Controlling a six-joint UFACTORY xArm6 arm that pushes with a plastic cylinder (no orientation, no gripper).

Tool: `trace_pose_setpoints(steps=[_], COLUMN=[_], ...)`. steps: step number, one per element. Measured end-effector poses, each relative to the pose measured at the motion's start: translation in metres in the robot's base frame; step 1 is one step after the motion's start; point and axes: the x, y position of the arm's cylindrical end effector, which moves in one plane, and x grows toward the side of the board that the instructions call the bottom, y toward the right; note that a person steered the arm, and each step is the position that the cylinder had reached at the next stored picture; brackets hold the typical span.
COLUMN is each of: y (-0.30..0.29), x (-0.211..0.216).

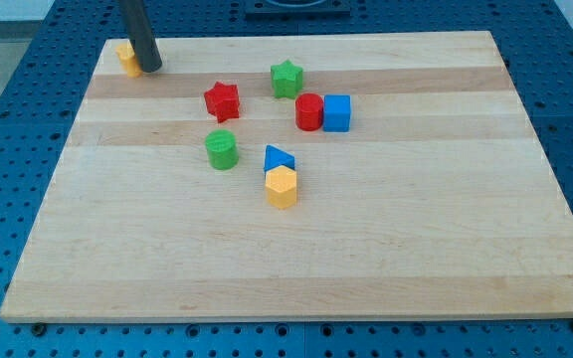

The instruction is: Place your arm at the top of the red star

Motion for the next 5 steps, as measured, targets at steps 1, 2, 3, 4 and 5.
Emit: trace_pose_setpoints(steps=[1,2,3,4,5], y=[0.005,0.009,0.020,0.029,0.032], x=[0.000,0.000,0.000,0.000,0.000])
